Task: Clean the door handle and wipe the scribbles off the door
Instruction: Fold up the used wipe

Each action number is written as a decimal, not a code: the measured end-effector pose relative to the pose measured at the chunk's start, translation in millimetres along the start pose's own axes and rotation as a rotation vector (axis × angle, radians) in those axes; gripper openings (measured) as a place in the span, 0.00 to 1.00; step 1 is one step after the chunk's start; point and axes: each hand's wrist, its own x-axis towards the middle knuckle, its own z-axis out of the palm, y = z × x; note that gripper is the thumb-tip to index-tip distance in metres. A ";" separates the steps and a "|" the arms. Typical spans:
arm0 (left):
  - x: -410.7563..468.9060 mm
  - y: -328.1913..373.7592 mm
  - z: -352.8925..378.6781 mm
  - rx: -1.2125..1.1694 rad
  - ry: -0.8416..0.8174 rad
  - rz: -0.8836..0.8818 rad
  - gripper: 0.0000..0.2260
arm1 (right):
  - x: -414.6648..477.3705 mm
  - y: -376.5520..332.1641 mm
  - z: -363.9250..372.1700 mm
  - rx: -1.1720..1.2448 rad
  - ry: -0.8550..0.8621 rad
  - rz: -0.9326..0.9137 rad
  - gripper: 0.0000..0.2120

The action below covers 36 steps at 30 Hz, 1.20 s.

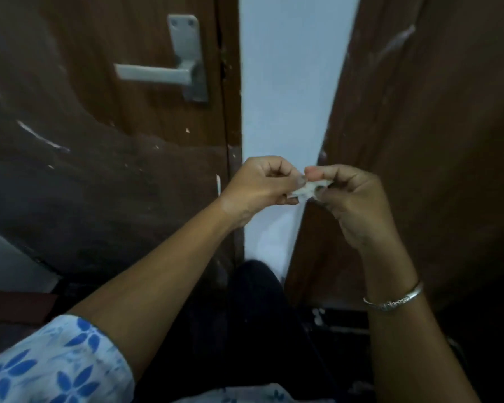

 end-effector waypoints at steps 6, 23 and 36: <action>-2.2 -81.4 72.8 0.018 -0.057 -0.236 0.12 | -70.3 56.0 -74.0 -0.376 0.293 0.117 0.19; -51.2 -176.9 211.0 0.236 -0.643 -0.792 0.07 | -203.7 97.5 -159.9 -1.133 0.314 0.331 0.07; -93.4 -207.0 258.5 0.543 -1.158 -0.768 0.25 | -295.6 114.6 -181.7 -1.159 0.170 1.015 0.22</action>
